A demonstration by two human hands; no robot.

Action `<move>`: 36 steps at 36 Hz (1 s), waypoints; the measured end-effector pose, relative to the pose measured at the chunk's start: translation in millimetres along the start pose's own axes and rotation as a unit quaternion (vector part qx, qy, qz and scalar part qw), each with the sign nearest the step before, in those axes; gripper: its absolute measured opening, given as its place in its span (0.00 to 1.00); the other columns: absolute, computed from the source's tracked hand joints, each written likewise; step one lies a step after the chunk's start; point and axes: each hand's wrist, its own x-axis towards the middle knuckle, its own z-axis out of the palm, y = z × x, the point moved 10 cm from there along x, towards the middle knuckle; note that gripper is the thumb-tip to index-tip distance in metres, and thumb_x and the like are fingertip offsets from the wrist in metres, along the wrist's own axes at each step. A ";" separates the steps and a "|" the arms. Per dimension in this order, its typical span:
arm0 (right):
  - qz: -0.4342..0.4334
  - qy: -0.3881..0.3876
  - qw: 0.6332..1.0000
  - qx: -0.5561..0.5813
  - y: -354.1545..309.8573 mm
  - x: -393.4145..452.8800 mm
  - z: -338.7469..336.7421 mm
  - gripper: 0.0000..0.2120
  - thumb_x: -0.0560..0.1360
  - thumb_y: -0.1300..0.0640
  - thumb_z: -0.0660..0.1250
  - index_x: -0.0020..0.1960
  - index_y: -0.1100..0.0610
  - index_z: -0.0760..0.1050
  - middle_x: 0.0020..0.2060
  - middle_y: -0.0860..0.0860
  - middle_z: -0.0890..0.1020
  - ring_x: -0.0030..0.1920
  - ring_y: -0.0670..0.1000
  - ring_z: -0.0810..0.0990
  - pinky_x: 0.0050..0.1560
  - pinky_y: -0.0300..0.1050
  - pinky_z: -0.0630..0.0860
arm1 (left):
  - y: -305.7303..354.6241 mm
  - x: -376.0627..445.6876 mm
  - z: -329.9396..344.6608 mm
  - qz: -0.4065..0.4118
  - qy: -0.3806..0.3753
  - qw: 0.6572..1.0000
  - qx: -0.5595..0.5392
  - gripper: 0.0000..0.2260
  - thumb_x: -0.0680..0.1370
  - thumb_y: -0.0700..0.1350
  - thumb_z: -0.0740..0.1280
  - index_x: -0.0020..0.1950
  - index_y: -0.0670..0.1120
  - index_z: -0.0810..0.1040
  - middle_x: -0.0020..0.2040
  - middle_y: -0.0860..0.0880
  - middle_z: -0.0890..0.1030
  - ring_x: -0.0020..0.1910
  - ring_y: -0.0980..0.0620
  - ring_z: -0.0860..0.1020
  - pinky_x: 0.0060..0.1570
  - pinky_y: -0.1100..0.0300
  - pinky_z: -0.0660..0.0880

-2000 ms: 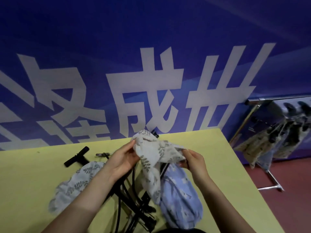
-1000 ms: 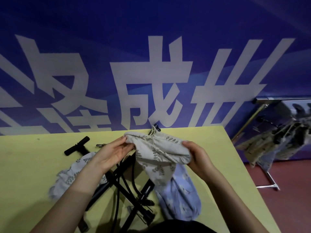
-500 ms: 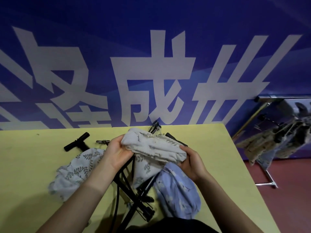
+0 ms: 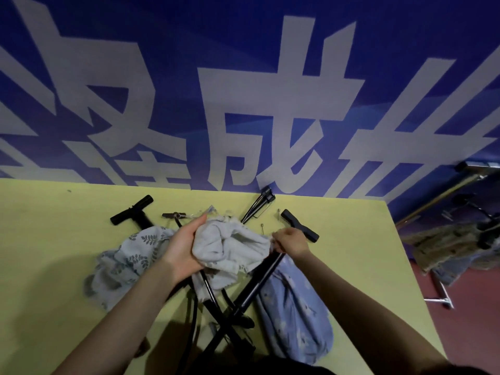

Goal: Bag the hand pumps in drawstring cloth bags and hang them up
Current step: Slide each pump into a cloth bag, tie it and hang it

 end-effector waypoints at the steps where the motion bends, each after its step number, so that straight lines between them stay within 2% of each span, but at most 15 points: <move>1: -0.016 0.023 0.998 -0.051 -2.4 9.0 -5.9 0.15 0.74 0.59 0.66 0.29 0.57 0.72 0.28 0.53 0.78 0.30 0.51 0.74 0.38 0.45 0.72 | -1.0 6.3 -7.4 0.003 0.017 0.999 0.027 0.21 0.79 0.53 0.59 0.58 0.38 0.81 0.57 0.37 0.81 0.55 0.40 0.81 0.56 0.48 0.76; 3: -0.031 0.042 0.992 -0.117 -10.6 27.8 -9.7 0.10 0.73 0.57 0.66 0.33 0.55 0.74 0.32 0.53 0.81 0.35 0.53 0.78 0.42 0.46 0.75 | -2.2 22.0 -25.2 0.015 0.058 0.993 0.103 0.19 0.81 0.52 0.60 0.63 0.40 0.78 0.59 0.38 0.81 0.59 0.40 0.79 0.62 0.46 0.73; 5: -0.041 0.042 0.985 -0.165 -18.5 43.6 -5.6 0.07 0.73 0.54 0.67 0.38 0.55 0.75 0.38 0.55 0.83 0.41 0.56 0.82 0.47 0.50 0.79 | 0.1 31.7 -44.1 0.044 0.118 0.977 0.175 0.16 0.81 0.50 0.62 0.62 0.41 0.79 0.59 0.40 0.81 0.57 0.42 0.80 0.63 0.45 0.73; 7: -0.048 0.015 0.967 -0.250 -25.3 56.2 8.0 0.10 0.75 0.52 0.66 0.39 0.57 0.76 0.40 0.56 0.83 0.44 0.57 0.81 0.48 0.49 0.78 | -3.7 40.8 -56.6 0.048 0.149 0.969 0.194 0.15 0.80 0.50 0.64 0.62 0.43 0.80 0.59 0.41 0.81 0.56 0.44 0.81 0.63 0.45 0.74; 9: -0.045 -0.009 0.945 -0.323 -29.4 65.9 22.3 0.14 0.77 0.50 0.65 0.41 0.60 0.75 0.39 0.57 0.80 0.46 0.58 0.81 0.42 0.45 0.74 | -4.4 42.0 -60.8 0.041 0.176 0.967 0.180 0.14 0.80 0.49 0.64 0.60 0.42 0.80 0.56 0.42 0.83 0.54 0.44 0.82 0.59 0.48 0.76; 11: -0.032 -0.014 0.929 -0.369 -26.8 75.3 30.7 0.15 0.77 0.48 0.65 0.41 0.60 0.74 0.37 0.56 0.78 0.45 0.59 0.81 0.39 0.45 0.72 | -4.3 41.0 -59.7 0.036 0.188 0.965 0.179 0.14 0.80 0.50 0.64 0.59 0.42 0.81 0.53 0.43 0.84 0.53 0.44 0.82 0.56 0.51 0.77; 13: -0.006 -0.007 0.918 -0.397 -23.3 81.9 34.6 0.13 0.78 0.49 0.65 0.44 0.60 0.74 0.39 0.55 0.78 0.46 0.58 0.81 0.40 0.46 0.73 | -4.8 41.5 -57.7 0.030 0.183 0.964 0.192 0.16 0.80 0.53 0.64 0.60 0.44 0.80 0.55 0.44 0.84 0.55 0.45 0.82 0.60 0.49 0.76; 16: 0.010 -0.007 0.897 -0.442 -22.6 87.1 42.0 0.10 0.79 0.55 0.63 0.53 0.61 0.76 0.50 0.57 0.81 0.52 0.58 0.81 0.47 0.47 0.77 | -1.7 43.9 -57.1 0.027 0.174 0.964 0.197 0.17 0.79 0.54 0.64 0.61 0.44 0.80 0.55 0.45 0.84 0.55 0.46 0.82 0.62 0.47 0.74; 18: 0.012 -0.007 0.894 -0.447 -21.1 90.0 46.1 0.11 0.79 0.58 0.62 0.56 0.62 0.76 0.54 0.57 0.81 0.55 0.58 0.80 0.50 0.46 0.76 | -2.5 47.2 -58.2 0.022 0.172 0.966 0.192 0.17 0.79 0.53 0.64 0.61 0.43 0.80 0.54 0.44 0.84 0.54 0.46 0.82 0.61 0.47 0.75; 20: 0.009 -0.011 0.894 -0.447 -20.3 92.9 51.4 0.10 0.77 0.58 0.63 0.55 0.62 0.77 0.51 0.57 0.80 0.53 0.58 0.80 0.47 0.45 0.75 | -3.8 49.6 -59.8 0.016 0.168 0.967 0.192 0.17 0.79 0.53 0.65 0.61 0.43 0.80 0.53 0.44 0.84 0.53 0.46 0.83 0.60 0.47 0.76; 23: 0.009 -0.018 0.891 -0.455 -18.2 94.7 54.8 0.06 0.76 0.56 0.65 0.46 0.59 0.75 0.41 0.54 0.77 0.43 0.55 0.76 0.41 0.42 0.73 | -6.4 50.2 -59.7 0.005 0.163 0.968 0.189 0.16 0.80 0.51 0.63 0.61 0.42 0.79 0.53 0.43 0.84 0.53 0.45 0.83 0.60 0.48 0.76; 28: -0.007 0.023 0.945 -0.327 -12.7 103.1 45.9 0.12 0.77 0.54 0.60 0.40 0.61 0.70 0.36 0.56 0.77 0.38 0.57 0.75 0.38 0.43 0.70 | -4.4 44.4 -60.2 0.002 0.170 0.965 0.201 0.15 0.81 0.48 0.62 0.59 0.40 0.80 0.51 0.41 0.84 0.52 0.43 0.83 0.59 0.49 0.77; 32: -0.020 0.054 0.998 -0.011 -24.0 74.9 37.6 0.12 0.80 0.57 0.57 0.38 0.59 0.66 0.30 0.57 0.77 0.28 0.55 0.78 0.35 0.47 0.76 | 0.1 37.4 -59.5 0.034 0.193 0.959 0.207 0.11 0.81 0.46 0.62 0.53 0.42 0.81 0.45 0.44 0.85 0.47 0.45 0.83 0.50 0.54 0.78; 34: -0.044 0.042 0.990 0.125 -38.4 48.7 37.7 0.11 0.81 0.60 0.57 0.40 0.60 0.68 0.30 0.57 0.75 0.27 0.54 0.76 0.32 0.46 0.75 | -1.9 33.5 -61.4 0.046 0.207 0.959 0.189 0.08 0.81 0.46 0.63 0.55 0.45 0.80 0.53 0.43 0.83 0.52 0.45 0.82 0.57 0.51 0.77; 36: -0.078 0.006 0.976 0.206 -53.7 16.4 38.9 0.11 0.82 0.62 0.57 0.41 0.62 0.69 0.31 0.57 0.76 0.28 0.54 0.77 0.31 0.45 0.76 | -2.0 28.0 -55.5 0.064 0.202 0.962 0.171 0.12 0.80 0.48 0.64 0.61 0.46 0.77 0.62 0.43 0.79 0.60 0.45 0.78 0.65 0.46 0.72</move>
